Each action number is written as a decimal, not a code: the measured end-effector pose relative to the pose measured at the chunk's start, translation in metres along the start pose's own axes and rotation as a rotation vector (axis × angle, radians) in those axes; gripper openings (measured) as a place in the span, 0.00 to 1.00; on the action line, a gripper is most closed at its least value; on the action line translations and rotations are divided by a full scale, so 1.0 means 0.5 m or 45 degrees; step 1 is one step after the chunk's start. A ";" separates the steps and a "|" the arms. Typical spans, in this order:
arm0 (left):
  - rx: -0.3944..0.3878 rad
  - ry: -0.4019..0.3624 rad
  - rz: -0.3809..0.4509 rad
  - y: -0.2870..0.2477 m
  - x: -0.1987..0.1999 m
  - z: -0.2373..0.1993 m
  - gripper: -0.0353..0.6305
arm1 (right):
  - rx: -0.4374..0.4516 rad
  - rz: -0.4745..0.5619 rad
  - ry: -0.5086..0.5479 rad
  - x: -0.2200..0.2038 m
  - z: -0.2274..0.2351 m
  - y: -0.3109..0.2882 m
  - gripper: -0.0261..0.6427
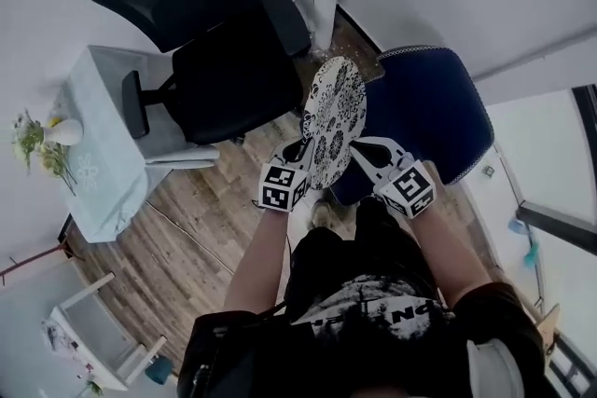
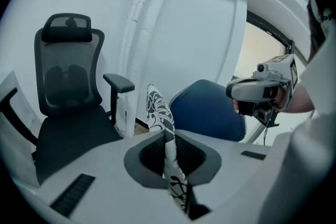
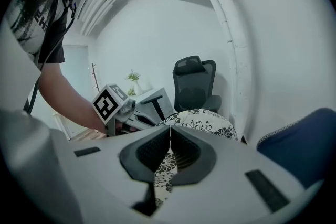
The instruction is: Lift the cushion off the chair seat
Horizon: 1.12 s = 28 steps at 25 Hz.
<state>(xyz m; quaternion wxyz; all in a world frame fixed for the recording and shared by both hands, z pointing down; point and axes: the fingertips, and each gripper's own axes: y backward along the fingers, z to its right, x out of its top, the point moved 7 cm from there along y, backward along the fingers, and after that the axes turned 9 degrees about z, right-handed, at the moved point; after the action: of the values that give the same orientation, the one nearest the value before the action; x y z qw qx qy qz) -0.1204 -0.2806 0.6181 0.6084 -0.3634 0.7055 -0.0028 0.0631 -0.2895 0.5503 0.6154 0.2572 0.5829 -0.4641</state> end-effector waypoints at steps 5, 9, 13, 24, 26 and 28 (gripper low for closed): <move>0.015 -0.056 0.074 0.070 0.079 0.013 0.09 | -0.012 0.043 0.033 0.055 -0.029 0.007 0.06; 0.038 -0.102 0.118 0.127 0.124 0.026 0.09 | -0.013 0.085 0.040 0.086 -0.056 0.015 0.06; 0.042 -0.143 0.147 0.176 0.155 0.029 0.09 | -0.013 0.101 0.050 0.112 -0.089 0.017 0.06; 0.052 -0.190 0.294 0.307 0.222 0.048 0.09 | -0.021 0.153 0.085 0.174 -0.147 0.022 0.06; 0.061 -0.197 0.312 0.329 0.230 0.048 0.09 | -0.018 0.167 0.108 0.190 -0.159 0.023 0.06; 0.075 -0.210 0.330 0.350 0.238 0.044 0.09 | -0.008 0.176 0.127 0.203 -0.172 0.021 0.06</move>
<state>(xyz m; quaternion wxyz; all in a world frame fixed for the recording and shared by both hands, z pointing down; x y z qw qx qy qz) -0.1901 -0.2035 0.4324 0.6699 -0.2504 0.6938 0.0851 0.0201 -0.2386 0.4347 0.6168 0.3178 0.5951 -0.4054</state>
